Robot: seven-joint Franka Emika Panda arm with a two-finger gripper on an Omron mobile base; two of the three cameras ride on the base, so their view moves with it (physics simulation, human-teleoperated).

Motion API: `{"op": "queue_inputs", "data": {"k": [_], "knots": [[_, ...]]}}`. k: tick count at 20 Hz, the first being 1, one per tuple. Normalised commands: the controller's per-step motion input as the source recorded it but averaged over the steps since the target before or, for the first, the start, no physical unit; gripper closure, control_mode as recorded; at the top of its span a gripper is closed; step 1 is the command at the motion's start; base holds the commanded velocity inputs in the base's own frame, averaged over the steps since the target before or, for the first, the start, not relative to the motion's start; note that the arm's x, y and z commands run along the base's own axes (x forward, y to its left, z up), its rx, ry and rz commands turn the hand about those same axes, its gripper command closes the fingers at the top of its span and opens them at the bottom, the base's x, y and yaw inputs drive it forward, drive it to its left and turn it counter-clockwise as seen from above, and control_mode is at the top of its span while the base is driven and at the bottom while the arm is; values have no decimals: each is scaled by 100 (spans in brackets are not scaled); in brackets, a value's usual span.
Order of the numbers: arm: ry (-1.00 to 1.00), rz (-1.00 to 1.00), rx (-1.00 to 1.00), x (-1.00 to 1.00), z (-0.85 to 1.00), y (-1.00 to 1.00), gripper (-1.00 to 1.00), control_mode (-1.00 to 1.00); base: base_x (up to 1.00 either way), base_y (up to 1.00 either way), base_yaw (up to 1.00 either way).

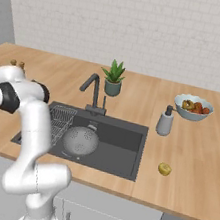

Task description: Put the colander in the sink, put the pear, kiwi in the colander, and turn on the sink faucet and pour water over the colander.

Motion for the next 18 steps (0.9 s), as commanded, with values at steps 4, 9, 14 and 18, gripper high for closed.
{"op": "queue_inputs", "data": {"k": [4, 9, 14, 18], "knots": [[0, 4, 0, 25, -41, 35, -100, -100, 0, 0, 0], [0, 0, 0, 1, -42, 3, -100, -100, 0, 0, 0], [0, 0, 0, -11, -42, -10, 100, -100, 0, 0, 0], [-10, -1, 1, -21, -17, -42, 100, -100, 0, 0, 0]]}}
